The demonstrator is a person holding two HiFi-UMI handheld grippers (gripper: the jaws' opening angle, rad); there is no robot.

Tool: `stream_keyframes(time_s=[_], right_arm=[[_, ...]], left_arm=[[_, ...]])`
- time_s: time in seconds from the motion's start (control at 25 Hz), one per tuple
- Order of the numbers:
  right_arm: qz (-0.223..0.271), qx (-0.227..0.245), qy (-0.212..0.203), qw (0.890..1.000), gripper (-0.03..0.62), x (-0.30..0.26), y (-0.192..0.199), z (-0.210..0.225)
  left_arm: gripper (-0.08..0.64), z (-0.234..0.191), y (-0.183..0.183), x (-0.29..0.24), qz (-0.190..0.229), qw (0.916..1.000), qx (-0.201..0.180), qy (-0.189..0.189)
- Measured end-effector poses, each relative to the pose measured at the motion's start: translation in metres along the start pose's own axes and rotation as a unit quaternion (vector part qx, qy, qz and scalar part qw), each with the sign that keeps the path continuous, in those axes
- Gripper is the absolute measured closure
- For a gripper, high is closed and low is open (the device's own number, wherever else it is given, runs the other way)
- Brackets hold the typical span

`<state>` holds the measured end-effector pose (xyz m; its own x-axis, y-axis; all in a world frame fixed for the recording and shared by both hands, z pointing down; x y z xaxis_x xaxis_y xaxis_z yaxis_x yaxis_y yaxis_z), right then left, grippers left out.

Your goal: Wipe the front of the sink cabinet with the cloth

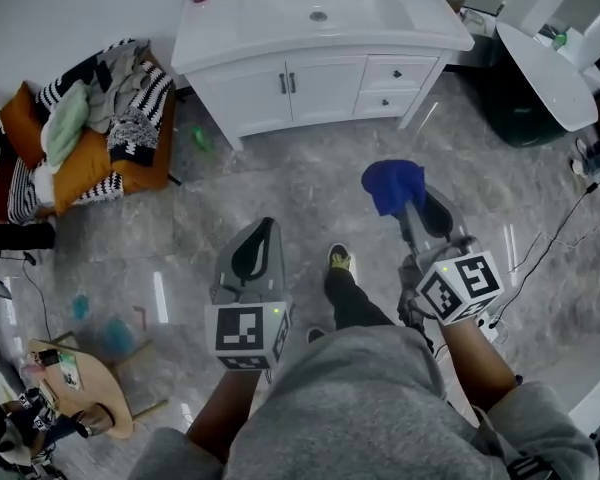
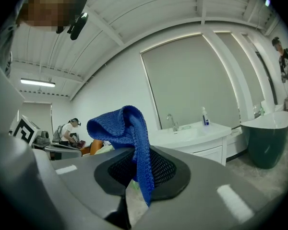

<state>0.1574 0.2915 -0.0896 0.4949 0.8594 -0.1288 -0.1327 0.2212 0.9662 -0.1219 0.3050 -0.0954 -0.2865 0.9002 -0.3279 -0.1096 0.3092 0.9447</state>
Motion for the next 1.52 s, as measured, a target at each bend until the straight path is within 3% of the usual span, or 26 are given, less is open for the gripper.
stream_keyframes(time_s=[0.16,0.4,0.64,0.84,1.52], right_arm=[[0.007,-0.005,-0.026,1.000,0.542,-0.021,-0.009,0.021],[0.026,-0.024,-0.033,0.999,0.546,-0.045,-0.016,0.052],[-0.001,-0.024,-0.072,0.997,0.546,-0.075,-0.026,0.080],[-0.006,0.013,-0.077,0.997,0.537,-0.095,-0.037,0.095],[-0.012,-0.009,-0.091,0.996,0.537,-0.143,-0.041,0.144]], left_arm=[[0.549,-0.001,-0.010,-0.025,-0.004,0.9999,0.006,-0.010],[0.549,-0.004,-0.024,-0.058,-0.008,0.9997,0.008,-0.022],[0.549,0.002,-0.038,-0.090,-0.019,0.9994,0.004,-0.029],[0.549,0.004,-0.049,-0.115,-0.019,0.9991,-0.005,-0.037],[0.549,0.006,-0.072,-0.159,-0.027,0.9971,-0.020,-0.069]])
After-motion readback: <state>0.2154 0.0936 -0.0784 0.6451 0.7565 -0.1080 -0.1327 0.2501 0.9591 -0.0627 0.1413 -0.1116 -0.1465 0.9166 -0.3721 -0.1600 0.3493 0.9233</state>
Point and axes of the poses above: the fingertips, and each gripper's own axes: x backward along the fingers, z to its right, y out of its underside, the point moved 10 cm from there along x, backward along the fingers, and after that the axes turned 7 degrees about -y, right-handed, at the moved point
